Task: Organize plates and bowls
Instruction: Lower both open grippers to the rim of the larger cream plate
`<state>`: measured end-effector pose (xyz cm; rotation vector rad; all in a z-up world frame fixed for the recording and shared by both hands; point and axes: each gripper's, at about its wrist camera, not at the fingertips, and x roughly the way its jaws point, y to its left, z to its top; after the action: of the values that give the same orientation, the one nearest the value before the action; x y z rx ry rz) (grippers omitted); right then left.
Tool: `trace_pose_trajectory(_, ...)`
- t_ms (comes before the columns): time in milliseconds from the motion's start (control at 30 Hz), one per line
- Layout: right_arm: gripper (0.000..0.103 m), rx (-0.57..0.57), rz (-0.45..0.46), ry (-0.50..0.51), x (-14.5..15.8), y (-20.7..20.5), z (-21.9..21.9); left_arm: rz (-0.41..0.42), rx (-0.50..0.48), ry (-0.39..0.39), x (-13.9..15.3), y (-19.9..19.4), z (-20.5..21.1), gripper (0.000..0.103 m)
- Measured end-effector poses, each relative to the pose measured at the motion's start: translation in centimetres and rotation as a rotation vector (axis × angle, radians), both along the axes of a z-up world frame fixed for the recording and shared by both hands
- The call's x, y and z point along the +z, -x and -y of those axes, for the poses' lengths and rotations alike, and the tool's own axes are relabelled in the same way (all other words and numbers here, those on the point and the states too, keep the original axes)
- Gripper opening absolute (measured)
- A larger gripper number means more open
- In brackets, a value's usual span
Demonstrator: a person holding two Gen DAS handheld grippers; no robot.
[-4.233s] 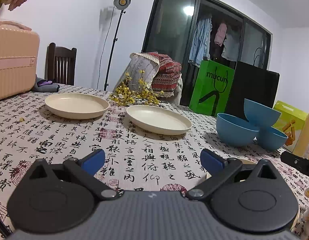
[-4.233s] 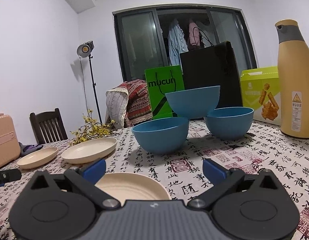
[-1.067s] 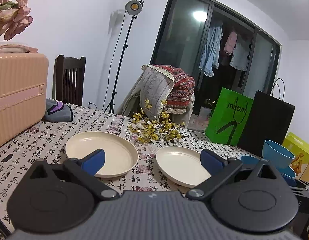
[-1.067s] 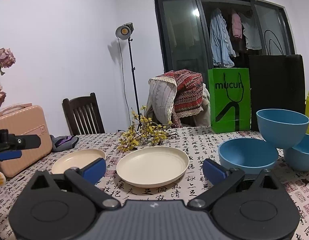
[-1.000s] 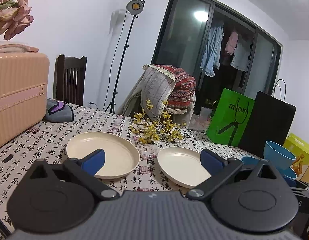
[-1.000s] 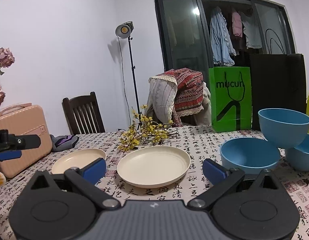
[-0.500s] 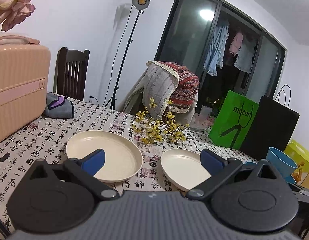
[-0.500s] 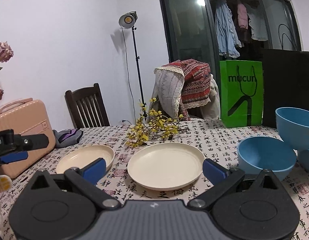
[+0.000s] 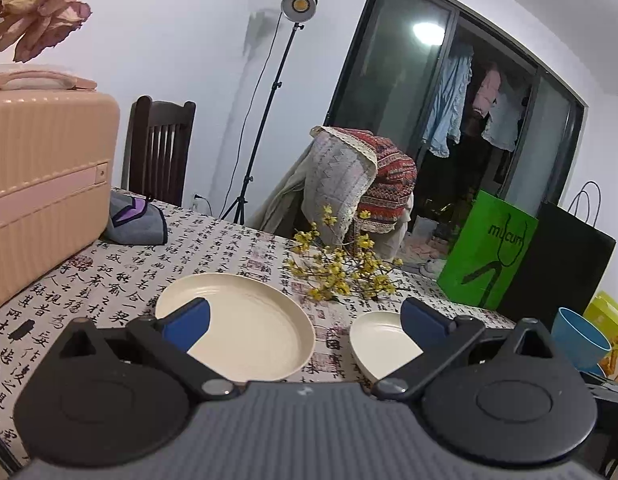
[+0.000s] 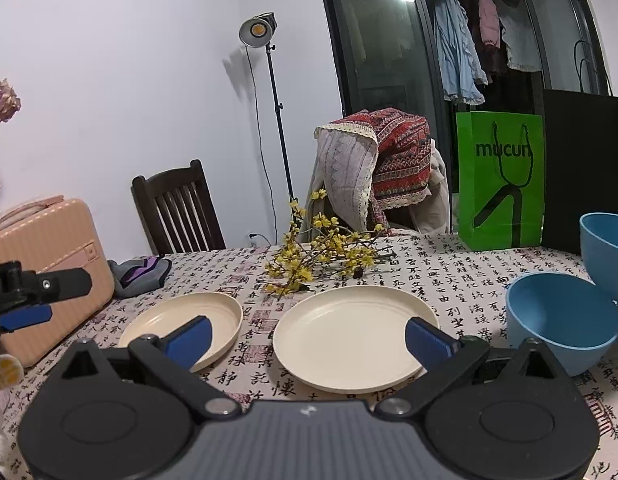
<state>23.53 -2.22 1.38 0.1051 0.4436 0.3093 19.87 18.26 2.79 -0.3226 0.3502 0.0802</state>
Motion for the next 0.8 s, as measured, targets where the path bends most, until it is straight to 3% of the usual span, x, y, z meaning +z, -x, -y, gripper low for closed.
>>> trace_pose_trajectory(800,0.103,-0.011,-0.061,-0.011,-0.3,-3.9,-3.0,-0.036,0.075,0.008,-0.6,-2.5,-4.9,0.103)
